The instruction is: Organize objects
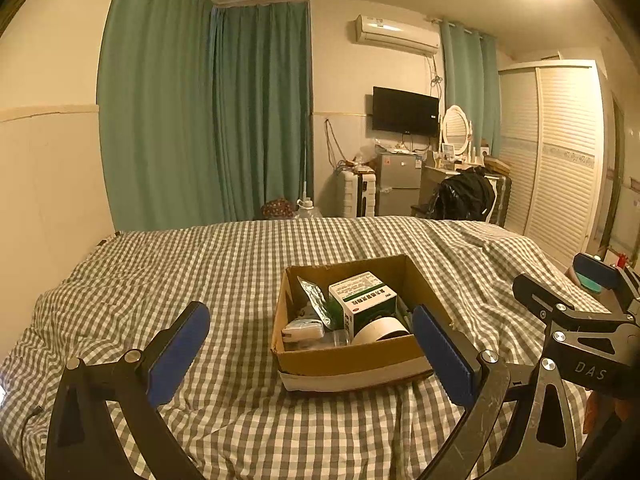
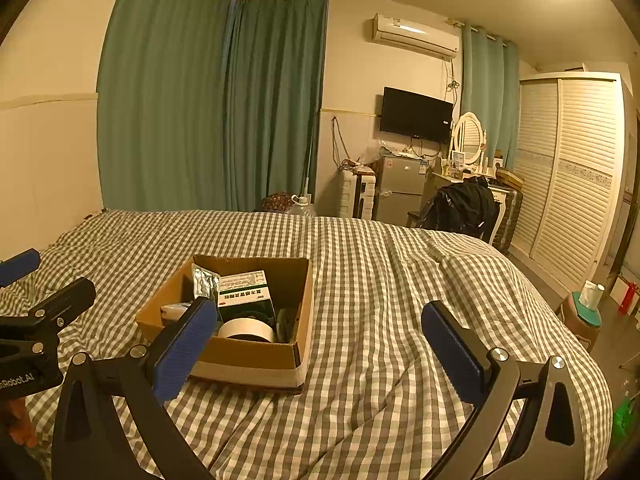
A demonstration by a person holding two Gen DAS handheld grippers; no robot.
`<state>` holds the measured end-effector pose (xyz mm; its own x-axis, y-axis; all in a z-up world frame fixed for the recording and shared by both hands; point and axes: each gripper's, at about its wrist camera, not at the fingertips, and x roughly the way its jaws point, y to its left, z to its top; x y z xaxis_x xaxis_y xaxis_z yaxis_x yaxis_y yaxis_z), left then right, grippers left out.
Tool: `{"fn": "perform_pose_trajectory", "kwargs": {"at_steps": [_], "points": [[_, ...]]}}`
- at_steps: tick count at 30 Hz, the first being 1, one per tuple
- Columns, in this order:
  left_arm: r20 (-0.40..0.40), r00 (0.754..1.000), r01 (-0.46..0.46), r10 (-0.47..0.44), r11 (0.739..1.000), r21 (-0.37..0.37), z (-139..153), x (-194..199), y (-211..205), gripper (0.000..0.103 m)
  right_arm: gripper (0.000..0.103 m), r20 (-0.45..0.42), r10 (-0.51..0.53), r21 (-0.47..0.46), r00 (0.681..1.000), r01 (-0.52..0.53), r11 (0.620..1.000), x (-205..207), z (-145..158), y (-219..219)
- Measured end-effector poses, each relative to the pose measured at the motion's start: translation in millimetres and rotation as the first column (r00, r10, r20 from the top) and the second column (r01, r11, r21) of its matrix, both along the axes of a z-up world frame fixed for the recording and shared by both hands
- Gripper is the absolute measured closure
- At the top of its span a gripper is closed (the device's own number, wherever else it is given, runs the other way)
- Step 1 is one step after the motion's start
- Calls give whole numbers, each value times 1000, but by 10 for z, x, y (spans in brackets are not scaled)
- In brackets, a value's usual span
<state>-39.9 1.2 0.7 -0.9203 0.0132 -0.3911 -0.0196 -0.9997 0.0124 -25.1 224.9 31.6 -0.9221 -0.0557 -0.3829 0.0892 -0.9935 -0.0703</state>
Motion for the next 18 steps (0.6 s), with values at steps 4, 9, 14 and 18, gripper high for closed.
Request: {"fn": "perform_pose_trajectory", "kwargs": {"at_steps": [4, 9, 14, 18], "points": [[3, 1000, 1, -1, 1000, 5, -16, 6, -8, 0, 0, 1, -3, 2, 1000, 3, 1000, 4, -6, -1], [3, 1000, 8, -8, 1000, -1, -21, 18, -7, 0, 0, 9, -3, -1, 1000, 4, 1000, -8, -15, 7], [-3, 1000, -2, 1, 1000, -12, -22, 33, 3, 0, 0, 17, -1, 1, 1000, 1, 1000, -13, -26, -7], [1, 1000, -3, 3, 1000, -5, -23, 29, -11, 0, 0, 17, 1, 3, 1000, -1, 1000, -7, -35, -12]]}}
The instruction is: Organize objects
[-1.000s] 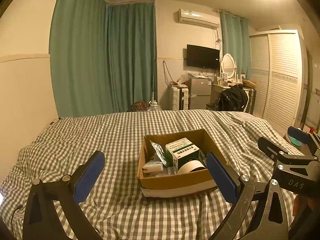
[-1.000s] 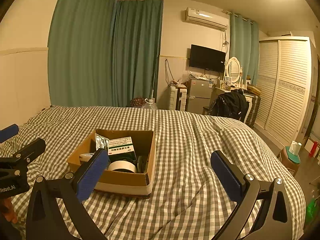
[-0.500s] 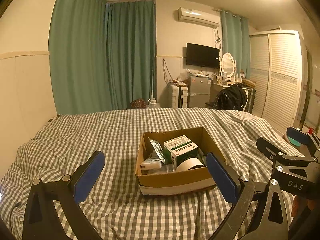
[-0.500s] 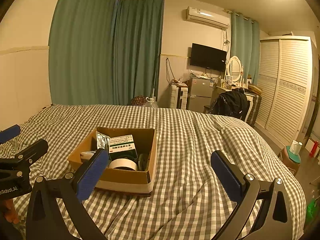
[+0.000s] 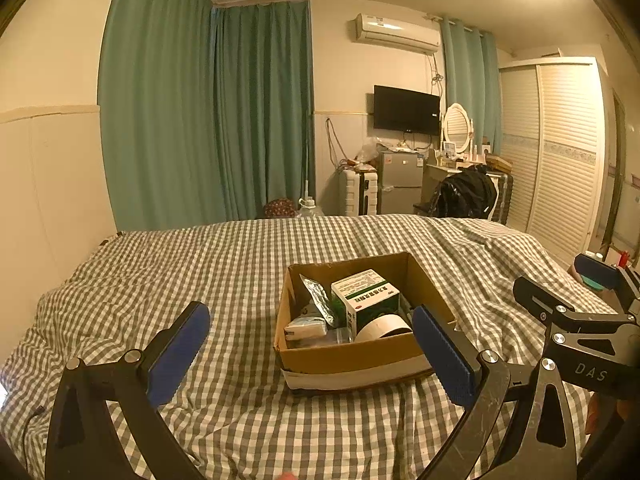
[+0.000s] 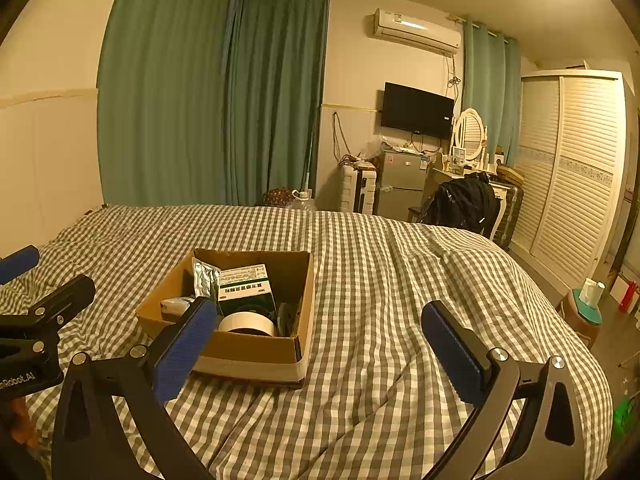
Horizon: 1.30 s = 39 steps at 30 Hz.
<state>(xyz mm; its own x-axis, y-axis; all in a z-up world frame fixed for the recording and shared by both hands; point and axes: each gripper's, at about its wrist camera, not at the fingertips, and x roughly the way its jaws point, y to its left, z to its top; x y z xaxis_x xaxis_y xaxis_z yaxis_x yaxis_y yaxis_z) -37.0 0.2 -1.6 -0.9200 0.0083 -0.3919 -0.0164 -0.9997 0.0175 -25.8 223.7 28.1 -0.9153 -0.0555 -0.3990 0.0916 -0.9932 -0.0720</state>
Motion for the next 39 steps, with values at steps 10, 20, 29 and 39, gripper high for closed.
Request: {"fn": "perform_pose_trajectory", "kwargs": {"at_steps": [10, 20, 29, 39], "points": [[-2, 1000, -21, 21, 1000, 6, -3, 4, -19, 0, 0, 14, 10, -26, 1000, -10, 1000, -9, -13, -3], [1, 1000, -15, 15, 1000, -5, -3, 4, 2, 0, 0, 15, 10, -30, 1000, -10, 1000, -8, -12, -11], [7, 1000, -14, 14, 1000, 3, 12, 8, -14, 0, 0, 19, 10, -24, 1000, -10, 1000, -17, -26, -10], [13, 1000, -12, 12, 1000, -1, 19, -6, -14, 0, 0, 26, 12, -12, 1000, -12, 1000, -35, -54, -42]]}}
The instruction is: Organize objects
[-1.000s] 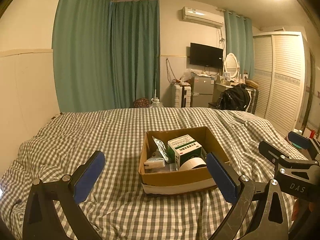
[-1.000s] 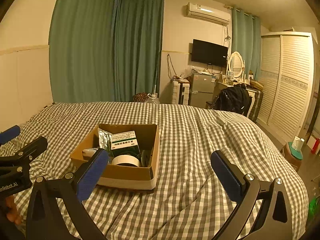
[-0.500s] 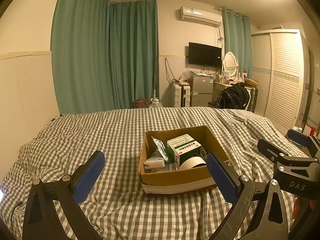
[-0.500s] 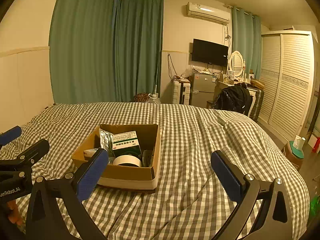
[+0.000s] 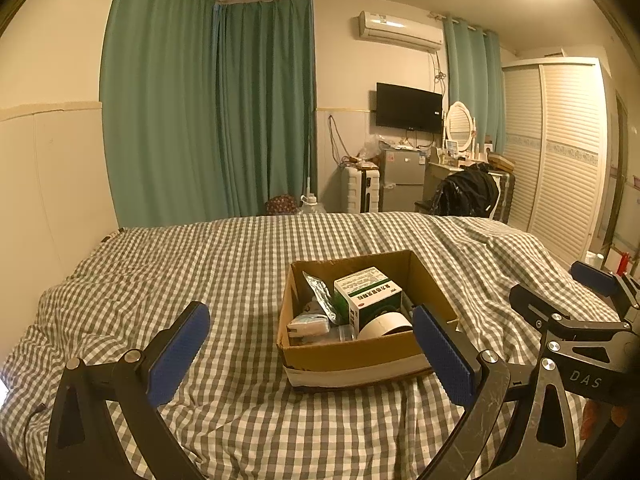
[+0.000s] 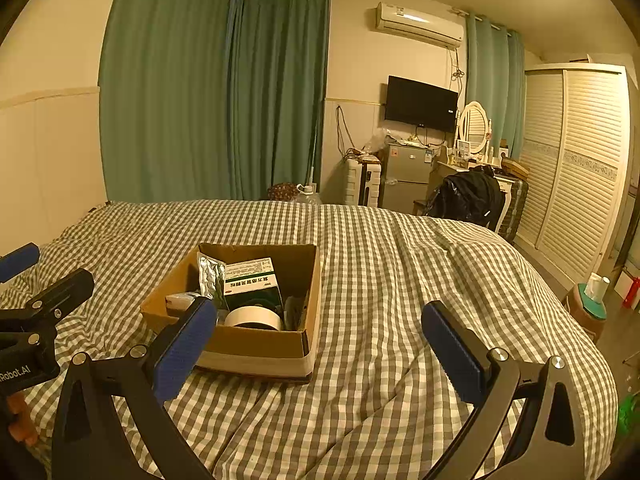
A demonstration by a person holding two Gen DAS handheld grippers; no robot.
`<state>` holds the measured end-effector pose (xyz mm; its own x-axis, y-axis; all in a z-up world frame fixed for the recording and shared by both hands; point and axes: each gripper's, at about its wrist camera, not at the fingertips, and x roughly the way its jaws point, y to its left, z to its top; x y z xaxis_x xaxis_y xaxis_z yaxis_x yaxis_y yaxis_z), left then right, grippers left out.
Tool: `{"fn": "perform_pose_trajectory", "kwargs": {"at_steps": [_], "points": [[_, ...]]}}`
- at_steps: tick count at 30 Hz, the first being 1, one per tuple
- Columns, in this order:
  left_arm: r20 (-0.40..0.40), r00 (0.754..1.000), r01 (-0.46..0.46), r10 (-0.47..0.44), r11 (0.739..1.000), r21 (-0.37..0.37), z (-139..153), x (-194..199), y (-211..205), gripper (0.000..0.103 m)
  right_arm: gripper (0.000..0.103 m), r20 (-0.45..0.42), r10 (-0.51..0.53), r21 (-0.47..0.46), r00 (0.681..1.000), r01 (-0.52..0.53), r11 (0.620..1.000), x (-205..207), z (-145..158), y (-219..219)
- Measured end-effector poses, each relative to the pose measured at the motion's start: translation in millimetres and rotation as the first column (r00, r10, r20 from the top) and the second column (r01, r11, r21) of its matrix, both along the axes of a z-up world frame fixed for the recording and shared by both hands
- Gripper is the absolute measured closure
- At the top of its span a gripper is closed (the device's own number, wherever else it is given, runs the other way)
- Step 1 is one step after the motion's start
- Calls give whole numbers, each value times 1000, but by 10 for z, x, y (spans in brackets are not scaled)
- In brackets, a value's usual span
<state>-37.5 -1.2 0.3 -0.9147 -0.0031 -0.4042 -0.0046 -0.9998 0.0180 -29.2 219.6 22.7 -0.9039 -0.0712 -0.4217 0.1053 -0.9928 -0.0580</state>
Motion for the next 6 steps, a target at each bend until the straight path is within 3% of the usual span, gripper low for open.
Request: {"fn": "perform_pose_trajectory", "kwargs": {"at_steps": [6], "points": [[0, 1000, 4, -4, 1000, 11, 9, 7, -13, 0, 0, 6, 3, 7, 1000, -3, 1000, -10, -16, -13]]}}
